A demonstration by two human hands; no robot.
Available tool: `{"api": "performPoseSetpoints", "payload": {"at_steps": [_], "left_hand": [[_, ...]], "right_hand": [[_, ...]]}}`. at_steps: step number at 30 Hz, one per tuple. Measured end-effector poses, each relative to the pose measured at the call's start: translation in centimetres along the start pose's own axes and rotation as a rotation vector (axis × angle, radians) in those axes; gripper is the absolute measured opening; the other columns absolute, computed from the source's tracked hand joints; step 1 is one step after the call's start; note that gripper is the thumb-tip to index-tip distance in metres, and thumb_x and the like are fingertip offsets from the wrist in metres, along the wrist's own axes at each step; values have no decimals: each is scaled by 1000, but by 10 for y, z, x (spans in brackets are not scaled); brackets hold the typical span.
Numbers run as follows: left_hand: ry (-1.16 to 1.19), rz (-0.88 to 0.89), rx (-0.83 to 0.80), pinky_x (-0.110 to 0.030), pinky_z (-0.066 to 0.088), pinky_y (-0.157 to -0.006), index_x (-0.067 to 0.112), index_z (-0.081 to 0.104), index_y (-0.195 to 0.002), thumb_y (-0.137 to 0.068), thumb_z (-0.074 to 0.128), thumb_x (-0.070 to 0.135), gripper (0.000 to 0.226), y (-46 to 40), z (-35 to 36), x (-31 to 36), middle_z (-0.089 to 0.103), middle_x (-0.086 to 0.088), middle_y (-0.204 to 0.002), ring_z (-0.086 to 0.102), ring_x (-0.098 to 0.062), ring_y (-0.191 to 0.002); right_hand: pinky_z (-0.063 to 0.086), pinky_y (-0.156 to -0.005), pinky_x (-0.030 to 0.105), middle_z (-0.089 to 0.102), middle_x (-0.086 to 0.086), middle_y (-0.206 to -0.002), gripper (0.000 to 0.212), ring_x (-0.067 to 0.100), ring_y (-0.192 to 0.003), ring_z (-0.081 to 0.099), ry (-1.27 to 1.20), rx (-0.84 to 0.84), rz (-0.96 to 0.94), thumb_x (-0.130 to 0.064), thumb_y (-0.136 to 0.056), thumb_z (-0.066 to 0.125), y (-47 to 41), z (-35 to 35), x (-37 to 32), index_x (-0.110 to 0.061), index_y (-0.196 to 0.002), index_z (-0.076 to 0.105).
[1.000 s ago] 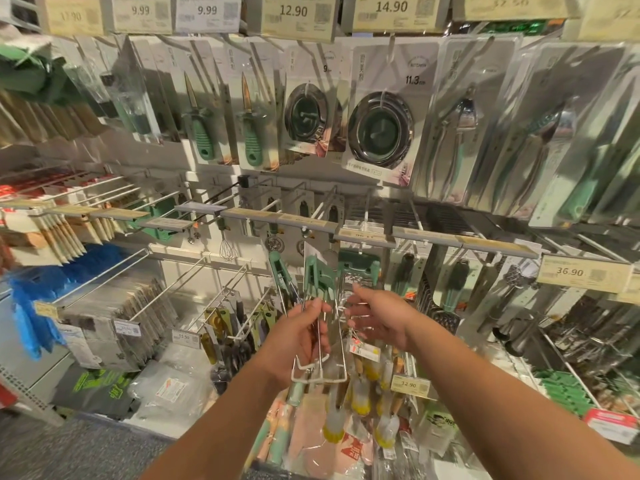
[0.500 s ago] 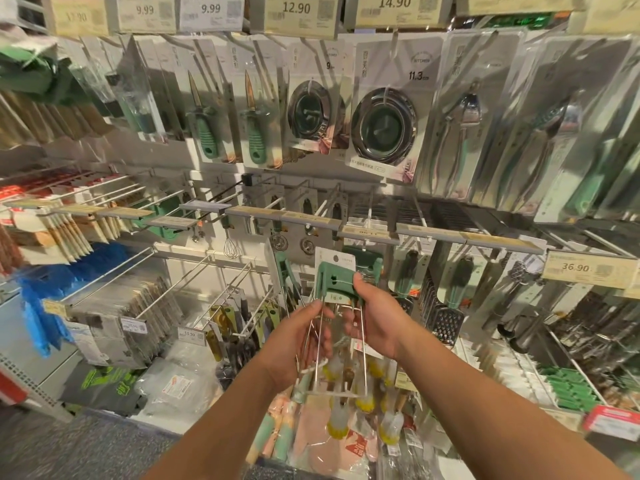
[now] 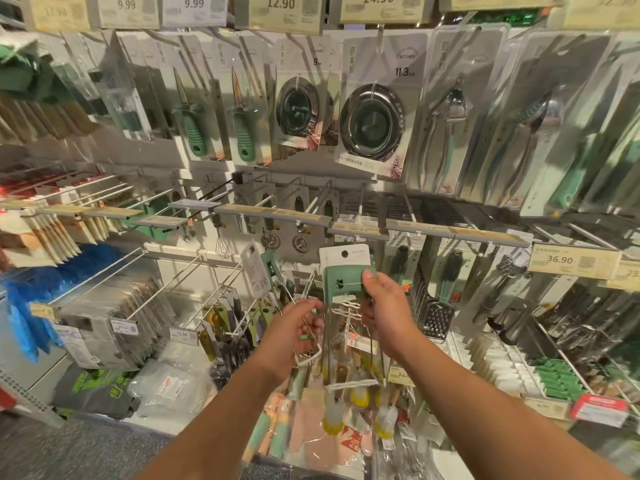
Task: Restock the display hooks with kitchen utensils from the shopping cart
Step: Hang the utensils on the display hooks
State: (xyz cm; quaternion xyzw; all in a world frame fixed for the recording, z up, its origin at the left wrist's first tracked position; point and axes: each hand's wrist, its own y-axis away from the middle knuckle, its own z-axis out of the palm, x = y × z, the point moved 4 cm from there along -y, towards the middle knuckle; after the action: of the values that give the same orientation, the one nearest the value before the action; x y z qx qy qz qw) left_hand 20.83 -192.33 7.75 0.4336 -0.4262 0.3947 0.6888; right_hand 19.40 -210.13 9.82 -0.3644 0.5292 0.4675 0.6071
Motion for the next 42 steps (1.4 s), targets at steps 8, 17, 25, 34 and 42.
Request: {"api": "performPoseSetpoints", "payload": {"at_steps": [8,17,25,34,42], "left_hand": [[-26,-17,90,-27,40,-59,10,73,-96,-95,72,13,3,-2,-5,-9,56,-1,-67,45,-13,-55],[-74,25,36,-25,38,-60,13,72,-86,-99,65,35,26,-2,-2,1,54,3,-63,44,-9,-53],[-172,45,9,-21,41,-59,13,71,-86,-102,60,37,31,1,4,6,56,4,-61,47,-9,-52],[-171,53,-1,-24,42,-60,10,73,-93,-97,63,40,31,0,-1,3,55,2,-61,47,-9,-54],[-19,51,-96,-33,39,-65,10,69,-94,-74,71,40,36,2,13,-4,52,2,-52,46,-11,-51]], "right_hand": [[33,-60,28,58,5,-85,40,10,-61,42,139,128,-103,-47,-105,52,-13,-13,4,-9,-108,65],[53,-84,42,72,8,-98,33,27,-95,67,404,210,-104,-46,-101,60,-35,-7,-6,-14,-98,66],[49,-67,38,66,14,-84,57,30,-75,63,652,310,181,-57,-95,63,-76,-11,-8,-2,-82,61],[48,-63,32,69,8,-75,46,22,-64,62,696,114,409,-48,-95,69,-54,-34,21,-3,-98,64],[54,-84,39,73,6,-115,45,24,-107,68,259,-180,446,-54,-104,49,-23,11,9,-14,-119,65]]}}
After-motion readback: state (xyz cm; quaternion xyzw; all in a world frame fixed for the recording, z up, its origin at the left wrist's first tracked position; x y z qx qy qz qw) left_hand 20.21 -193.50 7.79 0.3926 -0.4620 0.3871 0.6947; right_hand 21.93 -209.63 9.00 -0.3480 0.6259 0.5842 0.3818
